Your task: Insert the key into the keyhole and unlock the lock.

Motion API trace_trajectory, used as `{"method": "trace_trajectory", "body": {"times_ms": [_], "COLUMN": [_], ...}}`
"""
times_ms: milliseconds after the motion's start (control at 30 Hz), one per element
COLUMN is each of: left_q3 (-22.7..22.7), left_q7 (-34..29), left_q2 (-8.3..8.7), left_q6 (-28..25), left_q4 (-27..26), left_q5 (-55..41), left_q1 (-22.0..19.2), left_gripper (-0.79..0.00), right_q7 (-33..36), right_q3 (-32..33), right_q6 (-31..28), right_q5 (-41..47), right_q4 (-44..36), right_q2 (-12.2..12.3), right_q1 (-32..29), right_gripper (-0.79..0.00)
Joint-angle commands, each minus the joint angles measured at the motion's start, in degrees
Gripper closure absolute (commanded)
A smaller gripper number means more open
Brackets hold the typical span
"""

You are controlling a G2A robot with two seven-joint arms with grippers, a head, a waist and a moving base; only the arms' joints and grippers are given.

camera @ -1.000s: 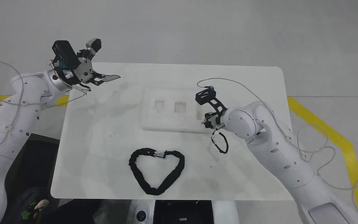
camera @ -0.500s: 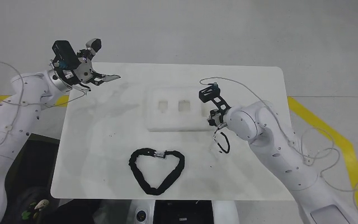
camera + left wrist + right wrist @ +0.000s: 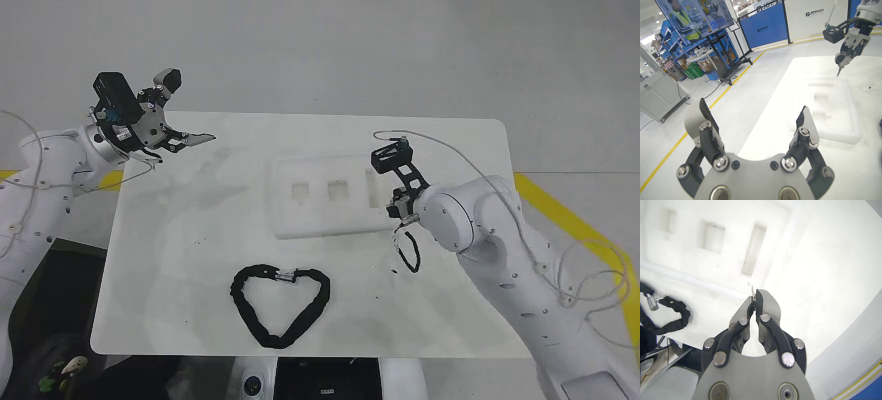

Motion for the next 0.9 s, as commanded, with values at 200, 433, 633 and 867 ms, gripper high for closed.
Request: {"method": "trace_trajectory", "body": {"times_ms": [200, 433, 633, 867], "left_q3": [0.00, 0.00, 0.00, 0.00], "left_q7": [0.00, 0.00, 0.00, 0.00], "left_q2": [0.00, 0.00, 0.00, 0.00], "left_q6": [0.00, 0.00, 0.00, 0.00], "left_q4": [0.00, 0.00, 0.00, 0.00], "left_q5": [0.00, 0.00, 0.00, 0.00], "left_q1": [0.00, 0.00, 0.00, 0.00], "left_gripper": [-0.785, -0.785, -0.785, -0.785], "right_q7": [-1.45, -6.94, -14.85, -22.88], "right_q3": [11.90, 23.38, 31.88, 35.89], "right_q6": [-7.34, -13.65, -19.37, -21.23], "right_q5": [10.33, 16.44, 24.31, 27.43], "right_q4": [-5.81, -7.35, -6.96, -6.93], "right_q2": [1.75, 3.25, 3.93, 4.20], "right_q1": [-7.44, -16.12, -23.60, -28.33], "right_gripper": [0.000, 0.000, 0.000, 0.000]}}
